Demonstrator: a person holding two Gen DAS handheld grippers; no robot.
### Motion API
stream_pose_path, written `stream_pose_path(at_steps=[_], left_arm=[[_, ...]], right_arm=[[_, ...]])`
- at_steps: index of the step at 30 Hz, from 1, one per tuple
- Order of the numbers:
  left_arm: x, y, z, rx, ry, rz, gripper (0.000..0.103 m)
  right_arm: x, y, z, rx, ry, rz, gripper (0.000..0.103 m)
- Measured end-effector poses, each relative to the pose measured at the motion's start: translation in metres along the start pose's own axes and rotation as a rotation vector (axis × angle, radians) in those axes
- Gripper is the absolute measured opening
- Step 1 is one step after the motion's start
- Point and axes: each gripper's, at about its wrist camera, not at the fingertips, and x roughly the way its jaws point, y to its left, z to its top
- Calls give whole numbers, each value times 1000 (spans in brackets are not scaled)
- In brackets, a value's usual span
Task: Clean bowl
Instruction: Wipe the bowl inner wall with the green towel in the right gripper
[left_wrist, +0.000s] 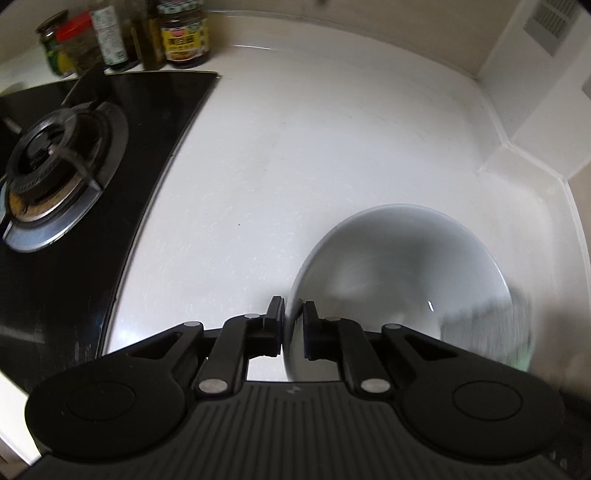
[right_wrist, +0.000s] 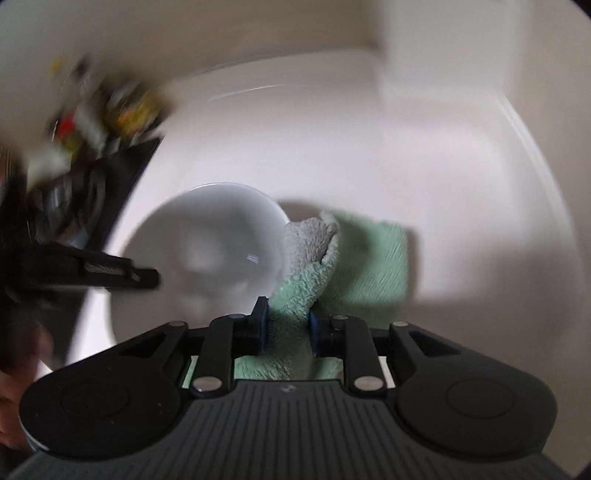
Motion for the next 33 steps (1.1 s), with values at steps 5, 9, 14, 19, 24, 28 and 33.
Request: stream_pose_path(at_steps=[5, 9, 14, 19, 24, 28, 33], left_arm=[[-3, 3, -3, 35, 18, -11, 8], [-6, 6, -5, 64, 33, -21, 10], [0, 18, 4, 133, 158, -162, 26], [12, 22, 23, 175, 292, -263, 30], [32, 24, 44, 150, 434, -353, 29], [35, 25, 51, 99, 418, -351, 24], [18, 13, 58, 197, 135, -236, 14]], right_arm=[[4, 4, -27, 182, -17, 47, 29], [18, -14, -9, 208, 14, 39, 25], [25, 8, 20, -272, 14, -6, 22], [36, 27, 45, -621, 140, -13, 23], [46, 43, 64, -879, 200, -41, 23], [52, 51, 72, -962, 222, -48, 23], [54, 54, 74, -1011, 250, -27, 23]])
